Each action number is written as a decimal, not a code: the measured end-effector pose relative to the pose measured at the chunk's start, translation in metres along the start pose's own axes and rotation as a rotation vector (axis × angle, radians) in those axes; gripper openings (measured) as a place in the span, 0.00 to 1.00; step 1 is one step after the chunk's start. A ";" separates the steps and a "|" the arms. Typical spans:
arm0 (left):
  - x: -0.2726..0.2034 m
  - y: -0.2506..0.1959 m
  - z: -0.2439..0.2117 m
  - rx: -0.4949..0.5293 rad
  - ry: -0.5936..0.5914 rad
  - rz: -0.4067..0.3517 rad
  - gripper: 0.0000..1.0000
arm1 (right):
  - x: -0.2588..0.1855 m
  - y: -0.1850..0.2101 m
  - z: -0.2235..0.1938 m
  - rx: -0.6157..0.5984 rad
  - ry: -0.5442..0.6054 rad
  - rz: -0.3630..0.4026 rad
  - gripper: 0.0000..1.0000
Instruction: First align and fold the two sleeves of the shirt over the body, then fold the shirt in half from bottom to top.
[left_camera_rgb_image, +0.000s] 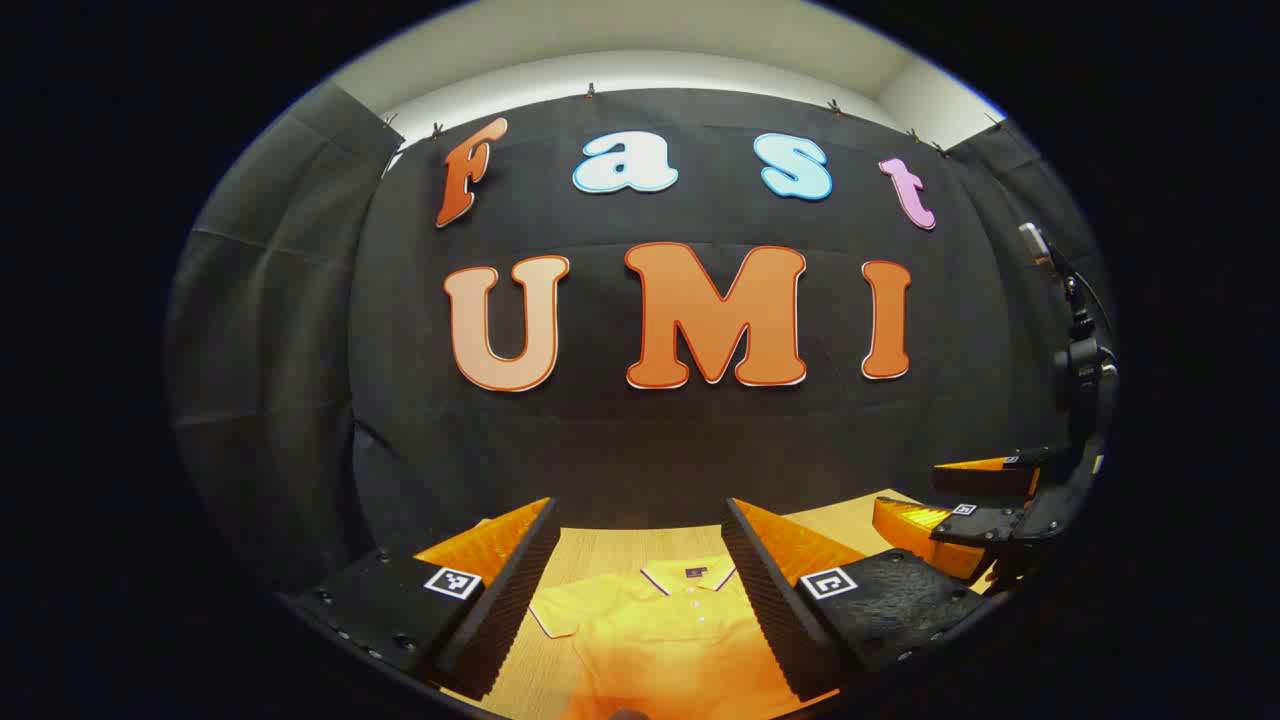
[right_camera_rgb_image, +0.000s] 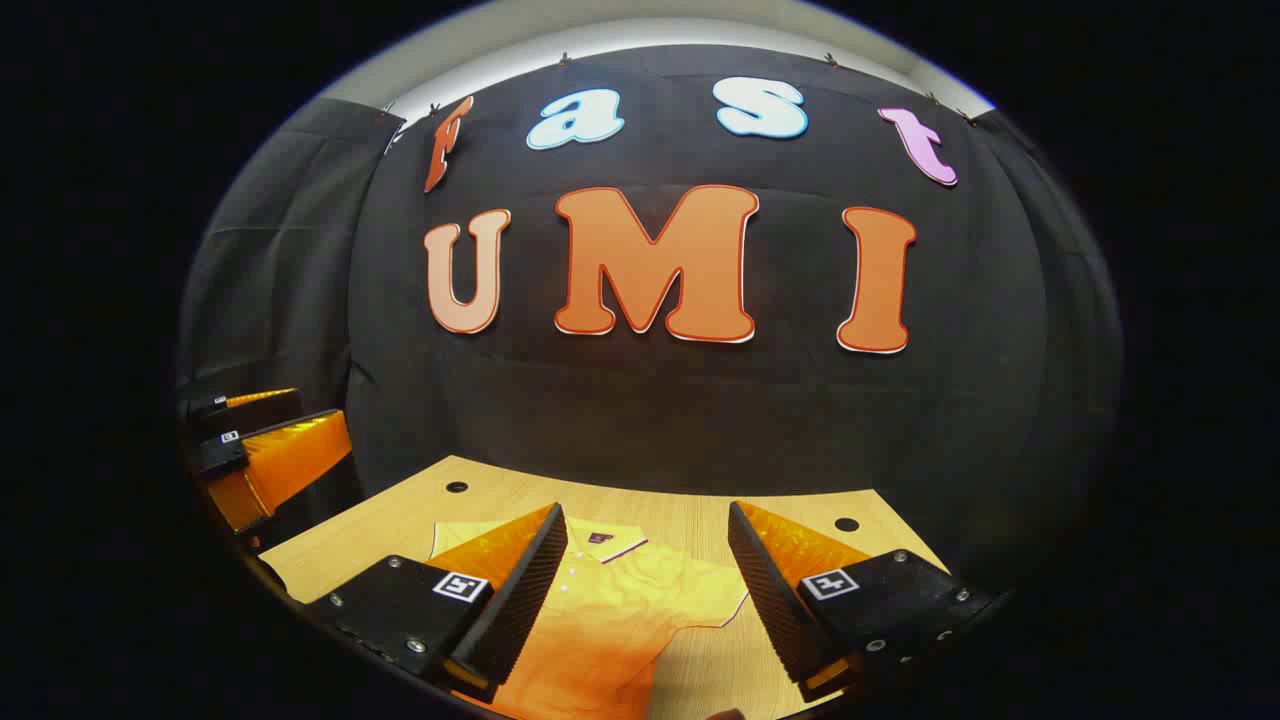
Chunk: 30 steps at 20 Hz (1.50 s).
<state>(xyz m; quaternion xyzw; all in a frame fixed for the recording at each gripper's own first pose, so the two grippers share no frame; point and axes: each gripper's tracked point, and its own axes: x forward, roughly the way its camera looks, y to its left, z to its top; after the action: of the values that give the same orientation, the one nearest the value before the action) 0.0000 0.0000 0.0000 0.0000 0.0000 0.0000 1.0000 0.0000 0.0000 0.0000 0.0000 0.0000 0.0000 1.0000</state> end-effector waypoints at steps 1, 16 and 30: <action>0.000 0.000 0.001 0.000 -0.001 0.001 1.00 | 0.000 0.000 0.000 -0.002 0.001 0.001 0.98; -0.004 -0.013 0.006 0.043 -0.017 -0.015 0.99 | 0.008 -0.006 -0.012 0.002 0.024 0.003 0.98; -0.024 -0.001 -0.005 0.083 0.018 0.092 0.99 | 0.084 -0.075 -0.103 -0.008 0.318 -0.086 0.97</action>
<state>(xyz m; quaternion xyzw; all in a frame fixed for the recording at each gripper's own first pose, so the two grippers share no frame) -0.0241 -0.0011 -0.0052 0.0417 0.0092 0.0462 0.9980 0.0845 -0.0748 -0.1027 -0.0042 0.1584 -0.0430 0.9864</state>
